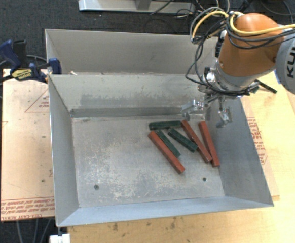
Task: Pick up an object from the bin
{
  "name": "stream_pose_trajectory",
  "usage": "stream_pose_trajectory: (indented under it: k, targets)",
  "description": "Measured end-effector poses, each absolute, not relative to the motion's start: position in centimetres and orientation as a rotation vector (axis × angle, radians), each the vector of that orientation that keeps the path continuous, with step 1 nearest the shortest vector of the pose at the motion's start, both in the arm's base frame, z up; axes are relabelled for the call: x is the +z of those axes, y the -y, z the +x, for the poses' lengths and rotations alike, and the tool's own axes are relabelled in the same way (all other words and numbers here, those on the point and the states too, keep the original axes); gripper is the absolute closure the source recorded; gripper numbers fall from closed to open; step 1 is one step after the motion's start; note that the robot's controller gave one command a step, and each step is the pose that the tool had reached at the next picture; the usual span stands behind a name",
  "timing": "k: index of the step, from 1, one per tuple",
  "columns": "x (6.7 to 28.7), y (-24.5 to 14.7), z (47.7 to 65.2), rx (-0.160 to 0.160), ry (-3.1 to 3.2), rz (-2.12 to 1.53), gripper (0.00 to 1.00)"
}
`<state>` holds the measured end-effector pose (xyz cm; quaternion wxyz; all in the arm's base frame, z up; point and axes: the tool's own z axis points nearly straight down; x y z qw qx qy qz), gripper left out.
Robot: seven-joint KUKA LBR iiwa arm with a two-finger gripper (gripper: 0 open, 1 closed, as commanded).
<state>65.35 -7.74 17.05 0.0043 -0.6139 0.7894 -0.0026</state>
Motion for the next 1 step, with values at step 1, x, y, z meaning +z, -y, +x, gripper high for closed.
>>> stream_pose_trajectory:
  k: [1]
  targets:
    - [6.87, 4.38, 64.89, 0.003, -2.406, -2.016, 0.00]
